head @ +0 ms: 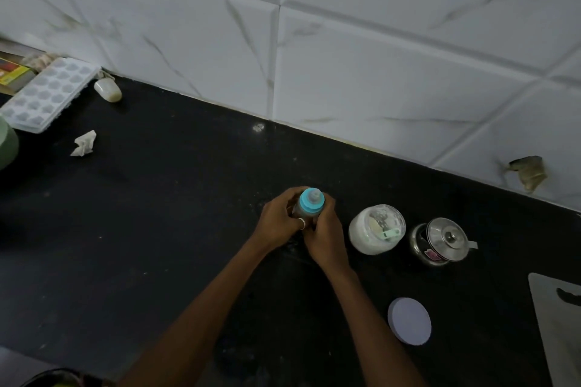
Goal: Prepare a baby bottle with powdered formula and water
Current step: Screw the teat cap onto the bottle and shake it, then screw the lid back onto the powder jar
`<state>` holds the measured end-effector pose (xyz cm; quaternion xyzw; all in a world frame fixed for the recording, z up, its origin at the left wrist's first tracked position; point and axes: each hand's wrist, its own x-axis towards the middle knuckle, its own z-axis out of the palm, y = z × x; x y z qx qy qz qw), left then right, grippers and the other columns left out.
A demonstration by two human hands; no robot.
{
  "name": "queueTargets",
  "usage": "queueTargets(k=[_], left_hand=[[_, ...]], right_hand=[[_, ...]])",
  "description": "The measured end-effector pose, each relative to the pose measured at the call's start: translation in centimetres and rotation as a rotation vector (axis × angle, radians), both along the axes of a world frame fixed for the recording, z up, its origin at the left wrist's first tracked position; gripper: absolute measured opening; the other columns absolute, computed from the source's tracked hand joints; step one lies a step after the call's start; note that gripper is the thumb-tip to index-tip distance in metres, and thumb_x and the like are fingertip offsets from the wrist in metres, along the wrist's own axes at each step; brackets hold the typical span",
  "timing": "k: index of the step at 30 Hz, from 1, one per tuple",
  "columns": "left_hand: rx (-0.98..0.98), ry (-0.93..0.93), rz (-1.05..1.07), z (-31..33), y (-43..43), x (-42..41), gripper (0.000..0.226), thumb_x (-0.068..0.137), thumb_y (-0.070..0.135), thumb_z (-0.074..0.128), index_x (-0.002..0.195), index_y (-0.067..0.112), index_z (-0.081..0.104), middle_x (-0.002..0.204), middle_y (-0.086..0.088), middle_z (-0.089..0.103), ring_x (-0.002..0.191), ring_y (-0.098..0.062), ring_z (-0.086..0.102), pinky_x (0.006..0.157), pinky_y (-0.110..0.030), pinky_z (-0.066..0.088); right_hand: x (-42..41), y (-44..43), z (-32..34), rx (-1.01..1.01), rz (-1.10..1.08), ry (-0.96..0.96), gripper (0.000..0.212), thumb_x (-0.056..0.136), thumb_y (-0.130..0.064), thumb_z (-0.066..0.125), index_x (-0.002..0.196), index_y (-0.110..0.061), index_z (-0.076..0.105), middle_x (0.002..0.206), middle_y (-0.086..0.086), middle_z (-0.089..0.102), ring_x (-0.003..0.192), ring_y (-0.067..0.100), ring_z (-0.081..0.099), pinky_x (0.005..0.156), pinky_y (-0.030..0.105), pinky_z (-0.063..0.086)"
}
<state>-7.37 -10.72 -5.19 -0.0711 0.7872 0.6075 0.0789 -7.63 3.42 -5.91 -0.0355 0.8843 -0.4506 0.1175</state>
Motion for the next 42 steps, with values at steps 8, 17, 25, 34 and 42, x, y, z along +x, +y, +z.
queueTargets(k=[8, 17, 25, 34, 42], left_hand=[[-0.069, -0.035, 0.023, -0.3, 0.2, 1.1, 0.084, 0.075, -0.001, 0.076, 0.149, 0.016, 0.042, 0.144, -0.002, 0.057, 0.131, -0.012, 0.054, 0.104, -0.022, 0.046], [-0.049, -0.167, 0.172, 0.4, 1.8, 6.7, 0.087, 0.08, 0.031, 0.084, 0.151, 0.017, 0.037, 0.153, -0.006, 0.047, 0.139, -0.019, 0.046, 0.115, -0.04, 0.041], [0.012, -0.213, 0.184, 0.7, 7.3, 11.2, 0.082, 0.08, 0.03, 0.085, 0.148, 0.018, 0.042, 0.149, -0.005, 0.052, 0.136, -0.017, 0.049, 0.116, -0.043, 0.041], [0.01, -0.219, 0.104, 1.0, 13.5, 13.3, 0.082, 0.08, 0.028, 0.085, 0.148, 0.016, 0.042, 0.148, -0.005, 0.053, 0.134, -0.015, 0.051, 0.115, -0.038, 0.042], [-0.035, -0.202, 0.103, 1.3, 15.0, 14.2, 0.081, 0.081, 0.026, 0.085, 0.148, 0.013, 0.042, 0.147, -0.005, 0.054, 0.134, -0.016, 0.051, 0.113, -0.033, 0.042]], right_hand=[[0.9, -0.2, 0.2, 0.036, -0.009, -0.019, 0.091, 0.09, -0.013, 0.073, 0.16, -0.013, 0.015, 0.157, 0.006, 0.044, 0.142, 0.018, 0.046, 0.116, 0.039, 0.042], [5.7, 3.0, 2.7, -0.032, -0.089, -0.075, 0.09, 0.095, -0.023, 0.07, 0.162, -0.019, 0.01, 0.166, 0.001, 0.028, 0.151, 0.014, 0.028, 0.116, 0.024, 0.026], [10.7, 10.9, 3.8, 0.137, -0.061, 0.073, 0.063, 0.099, -0.024, 0.065, 0.153, -0.016, 0.034, 0.157, 0.004, 0.039, 0.143, 0.015, 0.042, 0.111, 0.021, 0.036], [13.7, 18.7, 2.0, 0.466, -0.05, 0.083, 0.073, 0.097, -0.046, 0.062, 0.154, -0.013, 0.032, 0.164, 0.015, 0.028, 0.155, 0.03, 0.016, 0.123, 0.043, 0.023], [14.0, 20.5, 1.2, 0.601, 0.08, -0.068, 0.079, 0.098, -0.052, 0.057, 0.161, -0.025, 0.018, 0.169, 0.015, 0.01, 0.156, 0.035, 0.004, 0.122, 0.051, 0.023]])
